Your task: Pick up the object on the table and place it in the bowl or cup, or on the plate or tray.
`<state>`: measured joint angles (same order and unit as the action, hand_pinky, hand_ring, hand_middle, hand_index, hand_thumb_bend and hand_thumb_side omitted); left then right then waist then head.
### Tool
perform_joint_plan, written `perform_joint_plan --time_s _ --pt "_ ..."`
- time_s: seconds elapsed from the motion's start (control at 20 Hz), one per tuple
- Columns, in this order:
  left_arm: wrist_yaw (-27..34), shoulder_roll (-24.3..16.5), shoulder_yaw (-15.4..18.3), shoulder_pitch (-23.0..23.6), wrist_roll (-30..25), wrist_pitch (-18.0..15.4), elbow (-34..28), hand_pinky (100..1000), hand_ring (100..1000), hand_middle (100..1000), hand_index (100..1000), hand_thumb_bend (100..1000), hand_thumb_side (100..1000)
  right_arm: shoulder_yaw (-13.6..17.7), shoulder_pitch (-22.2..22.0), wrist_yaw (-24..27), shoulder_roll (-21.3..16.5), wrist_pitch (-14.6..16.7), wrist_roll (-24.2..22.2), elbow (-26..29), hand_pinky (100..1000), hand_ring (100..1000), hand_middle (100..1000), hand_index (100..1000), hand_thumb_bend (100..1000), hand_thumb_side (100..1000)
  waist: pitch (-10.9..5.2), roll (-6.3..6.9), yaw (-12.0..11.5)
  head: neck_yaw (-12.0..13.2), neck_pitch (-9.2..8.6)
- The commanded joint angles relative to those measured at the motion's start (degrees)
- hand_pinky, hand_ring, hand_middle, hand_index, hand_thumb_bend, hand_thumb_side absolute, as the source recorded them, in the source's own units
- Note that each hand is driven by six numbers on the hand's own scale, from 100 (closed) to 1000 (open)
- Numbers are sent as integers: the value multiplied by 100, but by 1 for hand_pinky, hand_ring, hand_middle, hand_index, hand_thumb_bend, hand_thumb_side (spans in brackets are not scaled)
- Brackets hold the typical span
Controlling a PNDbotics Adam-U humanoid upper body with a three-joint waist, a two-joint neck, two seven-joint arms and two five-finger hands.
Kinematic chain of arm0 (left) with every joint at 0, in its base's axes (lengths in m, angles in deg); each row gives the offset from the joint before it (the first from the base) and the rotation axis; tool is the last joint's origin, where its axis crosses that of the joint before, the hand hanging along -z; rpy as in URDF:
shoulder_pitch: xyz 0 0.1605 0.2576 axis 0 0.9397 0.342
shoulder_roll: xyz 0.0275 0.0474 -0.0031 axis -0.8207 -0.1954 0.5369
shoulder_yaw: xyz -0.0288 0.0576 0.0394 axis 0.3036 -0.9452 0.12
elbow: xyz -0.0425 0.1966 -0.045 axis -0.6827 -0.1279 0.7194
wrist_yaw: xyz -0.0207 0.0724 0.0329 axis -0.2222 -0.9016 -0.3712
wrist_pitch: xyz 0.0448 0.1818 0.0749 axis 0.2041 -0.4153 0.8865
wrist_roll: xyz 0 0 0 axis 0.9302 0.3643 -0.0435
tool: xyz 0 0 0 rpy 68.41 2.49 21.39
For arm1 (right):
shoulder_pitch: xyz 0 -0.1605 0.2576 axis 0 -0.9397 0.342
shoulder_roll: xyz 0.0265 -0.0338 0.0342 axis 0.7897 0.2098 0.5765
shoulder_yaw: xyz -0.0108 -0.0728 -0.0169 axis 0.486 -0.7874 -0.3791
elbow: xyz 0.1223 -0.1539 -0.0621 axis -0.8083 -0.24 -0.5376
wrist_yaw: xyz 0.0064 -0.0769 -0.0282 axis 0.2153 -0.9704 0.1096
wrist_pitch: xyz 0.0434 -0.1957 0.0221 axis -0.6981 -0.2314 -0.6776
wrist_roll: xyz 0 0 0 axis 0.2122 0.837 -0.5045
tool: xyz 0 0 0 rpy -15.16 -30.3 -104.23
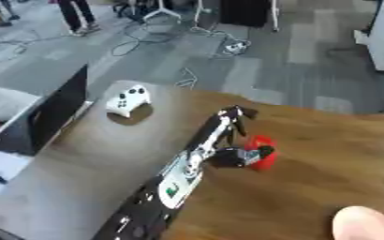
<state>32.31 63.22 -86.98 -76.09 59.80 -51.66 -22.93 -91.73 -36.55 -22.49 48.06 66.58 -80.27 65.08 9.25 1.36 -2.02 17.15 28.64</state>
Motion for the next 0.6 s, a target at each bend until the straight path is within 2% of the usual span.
perform_joint_plan --time_s 0.05,0.1,0.15,0.2,0.6 --pt "-139 -110 56 -192 -33 -9 -97 292 530 687 823 623 620 -23 10 1 -44 3 -30 67 594 712 594 987 100 959 -106 5 16 -7 -10" --pt "-198 -90 62 -225 -43 -15 -59 310 545 694 825 628 622 -25 10 4 -45 3 -34 68 594 712 594 987 100 959 -105 7 23 -4 -14" --pt "-237 -71 68 -245 -49 -43 -30 331 560 702 828 649 562 -26 11 6 -45 2 -38 69 594 712 594 987 100 959 -105 7 26 -5 -17" --pt "-302 -57 73 -286 -73 -54 37 365 581 715 832 641 627 -32 14 10 -47 3 -44 71 594 711 594 987 100 959 -105 9 37 0 -23" --pt "-1349 -37 267 -738 -128 -270 797 434 627 728 833 700 633 -69 31 35 -54 5 -104 83 593 708 592 985 100 967 -79 26 146 32 -89"
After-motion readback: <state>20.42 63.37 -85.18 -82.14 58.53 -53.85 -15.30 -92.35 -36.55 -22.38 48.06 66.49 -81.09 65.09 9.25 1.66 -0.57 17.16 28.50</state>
